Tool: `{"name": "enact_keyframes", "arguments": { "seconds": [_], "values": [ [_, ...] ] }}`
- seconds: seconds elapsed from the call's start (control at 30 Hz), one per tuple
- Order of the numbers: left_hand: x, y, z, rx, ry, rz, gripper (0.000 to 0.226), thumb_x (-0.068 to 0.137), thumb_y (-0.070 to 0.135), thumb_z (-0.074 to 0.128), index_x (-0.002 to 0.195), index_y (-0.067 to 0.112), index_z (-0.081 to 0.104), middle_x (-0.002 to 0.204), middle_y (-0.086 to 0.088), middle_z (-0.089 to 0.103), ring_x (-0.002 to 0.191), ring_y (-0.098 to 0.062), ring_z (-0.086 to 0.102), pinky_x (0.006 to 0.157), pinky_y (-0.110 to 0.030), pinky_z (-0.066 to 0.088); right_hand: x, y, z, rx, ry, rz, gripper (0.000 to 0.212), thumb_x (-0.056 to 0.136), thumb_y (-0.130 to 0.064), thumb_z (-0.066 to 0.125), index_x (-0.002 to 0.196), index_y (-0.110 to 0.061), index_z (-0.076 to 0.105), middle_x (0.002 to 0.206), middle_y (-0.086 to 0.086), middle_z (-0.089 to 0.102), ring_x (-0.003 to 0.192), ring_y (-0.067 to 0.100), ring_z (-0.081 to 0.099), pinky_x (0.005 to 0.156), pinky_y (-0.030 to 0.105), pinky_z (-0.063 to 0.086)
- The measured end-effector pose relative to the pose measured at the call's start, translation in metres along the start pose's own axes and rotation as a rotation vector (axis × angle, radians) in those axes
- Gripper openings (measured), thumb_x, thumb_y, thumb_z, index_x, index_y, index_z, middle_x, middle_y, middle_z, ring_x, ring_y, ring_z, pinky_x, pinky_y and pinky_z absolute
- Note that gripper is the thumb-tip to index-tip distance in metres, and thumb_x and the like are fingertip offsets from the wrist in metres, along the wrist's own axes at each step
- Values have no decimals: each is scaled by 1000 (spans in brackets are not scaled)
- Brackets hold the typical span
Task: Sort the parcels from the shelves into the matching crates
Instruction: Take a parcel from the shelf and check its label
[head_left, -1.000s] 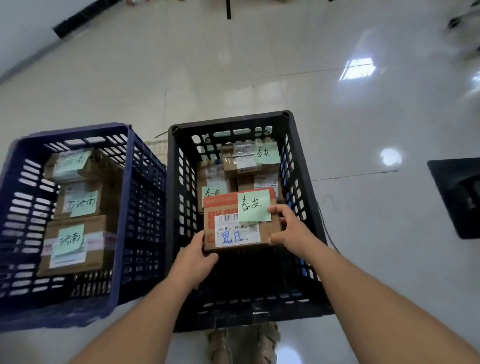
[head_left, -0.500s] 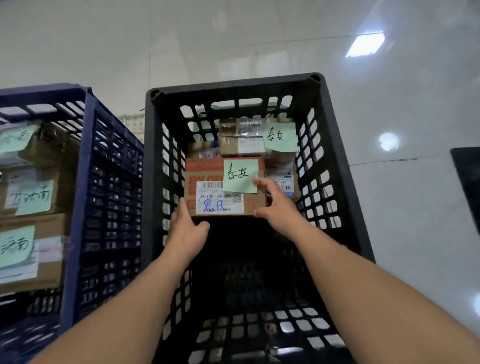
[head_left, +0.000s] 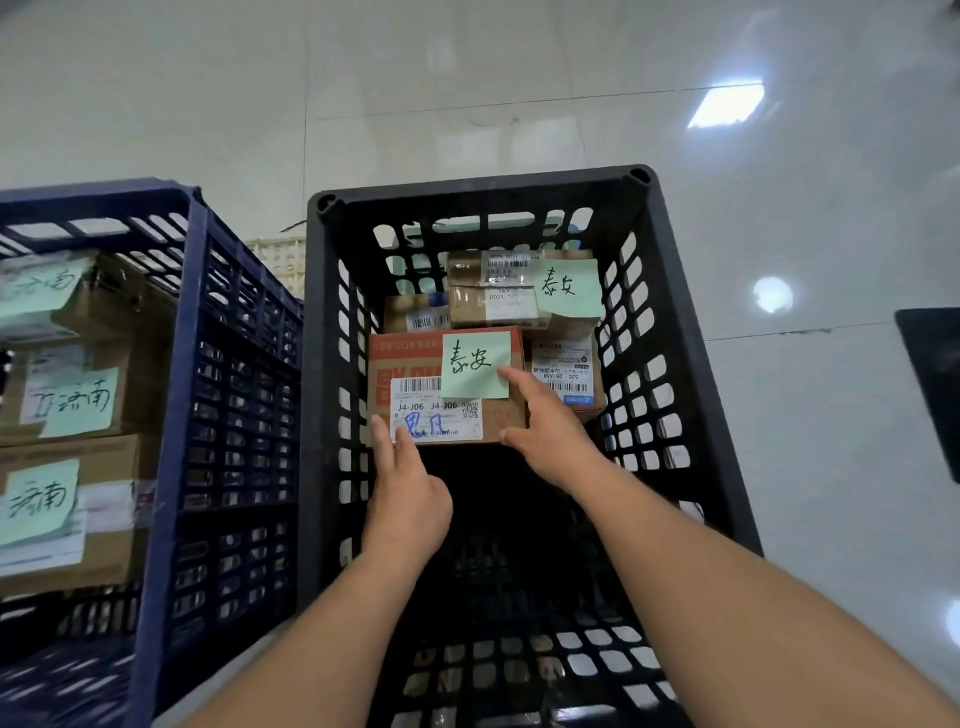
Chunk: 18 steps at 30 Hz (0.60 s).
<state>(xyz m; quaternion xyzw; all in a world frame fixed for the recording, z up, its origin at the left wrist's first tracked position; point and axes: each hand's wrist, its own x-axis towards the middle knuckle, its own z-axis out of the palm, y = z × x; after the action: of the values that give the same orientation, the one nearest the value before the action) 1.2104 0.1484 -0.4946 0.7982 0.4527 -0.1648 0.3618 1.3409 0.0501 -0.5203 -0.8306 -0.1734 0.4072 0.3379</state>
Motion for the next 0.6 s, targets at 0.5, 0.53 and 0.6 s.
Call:
{"name": "enact_keyframes", "arguments": {
  "seconds": [0.5, 0.53, 0.6],
  "values": [
    [-57, 16, -68, 129, -39, 127, 62, 97, 24, 43, 152, 19, 15, 160, 1, 12, 145, -17, 15, 115, -38, 25, -89, -55, -22, -517, 11, 2, 55, 93, -14, 49, 145, -19, 34, 152, 4, 23, 139, 22, 25, 102, 40, 41],
    [-67, 21, -76, 144, -25, 143, 62, 97, 26, 43, 152, 18, 15, 160, 0, 12, 145, -18, 15, 115, -38, 25, -100, -65, -25, -535, 18, -15, 53, 93, -14, 48, 144, -18, 36, 151, 4, 25, 137, 23, 27, 101, 41, 42],
    [-87, 28, -92, 166, 12, 158, 63, 98, 29, 43, 152, 17, 14, 160, -2, 11, 145, -19, 15, 115, -37, 22, -119, -86, -33, -572, 48, -62, 48, 93, -14, 46, 140, -16, 40, 145, 5, 32, 132, 24, 34, 95, 40, 44]
  ]
}}
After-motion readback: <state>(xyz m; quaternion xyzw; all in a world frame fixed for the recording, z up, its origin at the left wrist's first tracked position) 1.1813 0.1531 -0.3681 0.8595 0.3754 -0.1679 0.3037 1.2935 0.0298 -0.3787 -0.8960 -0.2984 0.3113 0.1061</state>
